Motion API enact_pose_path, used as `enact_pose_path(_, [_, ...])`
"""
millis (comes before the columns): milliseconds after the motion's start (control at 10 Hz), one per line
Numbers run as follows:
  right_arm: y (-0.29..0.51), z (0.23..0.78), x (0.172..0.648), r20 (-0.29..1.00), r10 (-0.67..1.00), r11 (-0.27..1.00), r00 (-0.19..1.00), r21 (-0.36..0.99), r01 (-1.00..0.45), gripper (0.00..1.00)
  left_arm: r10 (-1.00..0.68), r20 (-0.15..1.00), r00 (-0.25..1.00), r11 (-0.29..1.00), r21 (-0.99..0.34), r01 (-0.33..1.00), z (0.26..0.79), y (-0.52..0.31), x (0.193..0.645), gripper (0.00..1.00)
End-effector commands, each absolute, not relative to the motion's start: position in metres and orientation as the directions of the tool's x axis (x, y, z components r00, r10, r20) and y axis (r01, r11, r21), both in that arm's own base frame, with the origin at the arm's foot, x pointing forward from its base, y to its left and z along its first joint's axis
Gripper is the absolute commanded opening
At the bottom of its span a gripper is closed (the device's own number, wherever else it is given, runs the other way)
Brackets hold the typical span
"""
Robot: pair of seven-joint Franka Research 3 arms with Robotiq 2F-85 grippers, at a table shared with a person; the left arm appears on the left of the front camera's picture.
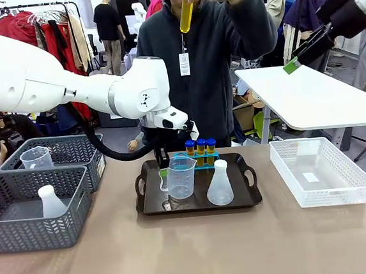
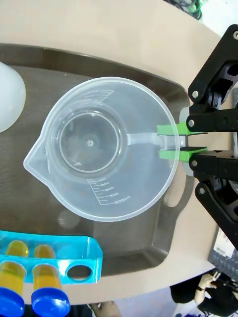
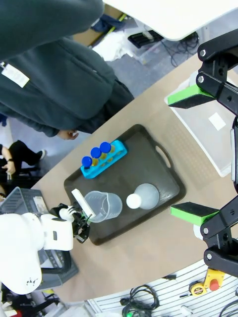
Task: Prepare the laboratory tools.
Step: Pick up one Large Measuring Cup and place it on the Handle tray.
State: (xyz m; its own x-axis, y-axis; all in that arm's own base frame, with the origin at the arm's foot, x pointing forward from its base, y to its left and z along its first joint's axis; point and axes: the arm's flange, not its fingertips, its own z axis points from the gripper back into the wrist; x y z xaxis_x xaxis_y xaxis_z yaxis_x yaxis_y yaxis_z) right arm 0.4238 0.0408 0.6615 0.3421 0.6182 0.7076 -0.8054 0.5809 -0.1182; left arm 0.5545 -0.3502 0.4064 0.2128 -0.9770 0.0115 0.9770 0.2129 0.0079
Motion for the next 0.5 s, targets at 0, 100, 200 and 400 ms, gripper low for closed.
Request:
enact_pose_path(0, [0.0401, 0.6624, 0.4235, 0.713, 0.615, 0.578, 0.337, -0.117, -0.807, 1.00, -0.979, 0.047, 0.197, 0.196, -0.013, 0.980, 0.4007, -0.3410, 0.5488, 0.00])
enact_pose_path(100, [0.0401, 0.6624, 0.4235, 0.713, 0.615, 0.578, 0.337, -0.117, -0.807, 1.00, -0.978, 0.059, 0.199, 0.198, -0.027, 0.980, 0.4010, -0.3392, 0.5481, 0.11])
enact_pose_path(200, [0.0401, 0.6624, 0.4235, 0.713, 0.615, 0.578, 0.337, -0.117, -0.807, 1.00, -0.977, 0.064, 0.202, 0.200, -0.028, 0.979, 0.4017, -0.3388, 0.5480, 0.30])
enact_pose_path(400, [0.0401, 0.6624, 0.4235, 0.713, 0.615, 0.578, 0.337, -0.117, -0.807, 1.00, -0.977, 0.068, 0.201, 0.201, -0.014, 0.980, 0.4084, -0.3353, 0.5474, 0.69])
